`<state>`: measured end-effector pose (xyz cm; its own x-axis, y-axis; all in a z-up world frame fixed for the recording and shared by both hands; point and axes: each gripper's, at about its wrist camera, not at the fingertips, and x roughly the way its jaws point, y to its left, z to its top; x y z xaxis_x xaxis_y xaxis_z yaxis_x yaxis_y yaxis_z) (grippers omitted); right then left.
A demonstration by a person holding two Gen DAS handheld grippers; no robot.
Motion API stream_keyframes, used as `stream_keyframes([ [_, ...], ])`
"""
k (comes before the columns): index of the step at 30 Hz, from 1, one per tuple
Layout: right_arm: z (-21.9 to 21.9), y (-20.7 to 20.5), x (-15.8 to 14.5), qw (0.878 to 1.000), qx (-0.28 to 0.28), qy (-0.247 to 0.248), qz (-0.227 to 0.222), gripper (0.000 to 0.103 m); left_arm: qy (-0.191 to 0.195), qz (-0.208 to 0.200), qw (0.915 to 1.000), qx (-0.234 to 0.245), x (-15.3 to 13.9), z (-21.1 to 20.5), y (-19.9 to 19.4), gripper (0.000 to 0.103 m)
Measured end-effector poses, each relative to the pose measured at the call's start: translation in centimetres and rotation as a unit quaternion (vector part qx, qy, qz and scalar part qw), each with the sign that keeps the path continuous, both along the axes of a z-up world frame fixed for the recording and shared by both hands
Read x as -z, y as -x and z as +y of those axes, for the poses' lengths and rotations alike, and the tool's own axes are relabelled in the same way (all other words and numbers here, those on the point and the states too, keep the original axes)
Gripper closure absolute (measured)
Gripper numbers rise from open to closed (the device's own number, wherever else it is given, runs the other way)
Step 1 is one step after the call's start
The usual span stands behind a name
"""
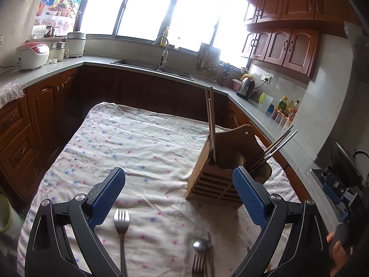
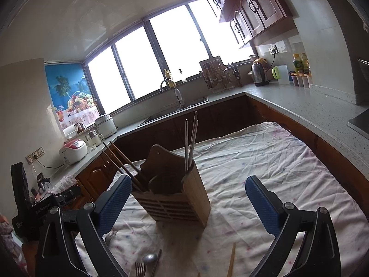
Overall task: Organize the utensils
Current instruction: 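Move both open tools back down to the remaining utensils on the cloth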
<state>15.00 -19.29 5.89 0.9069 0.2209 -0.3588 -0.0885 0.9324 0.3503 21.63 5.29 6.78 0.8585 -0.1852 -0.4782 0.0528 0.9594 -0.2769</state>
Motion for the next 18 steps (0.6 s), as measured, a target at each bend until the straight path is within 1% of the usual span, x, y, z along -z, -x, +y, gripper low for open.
stream_keyframes([
  [10,-1.2,5.8,1.3,1.0,0.001,0.004,0.019,0.003,0.004,0.028,0.9995,0.012,2.2,-0.9,5.3,0.007],
  [18,-2.2,8.7,3.5,0.999,0.003,0.009,0.048,0.003,0.002,0.062,0.9977,0.027,4.8,-2.6,7.3,0.007],
])
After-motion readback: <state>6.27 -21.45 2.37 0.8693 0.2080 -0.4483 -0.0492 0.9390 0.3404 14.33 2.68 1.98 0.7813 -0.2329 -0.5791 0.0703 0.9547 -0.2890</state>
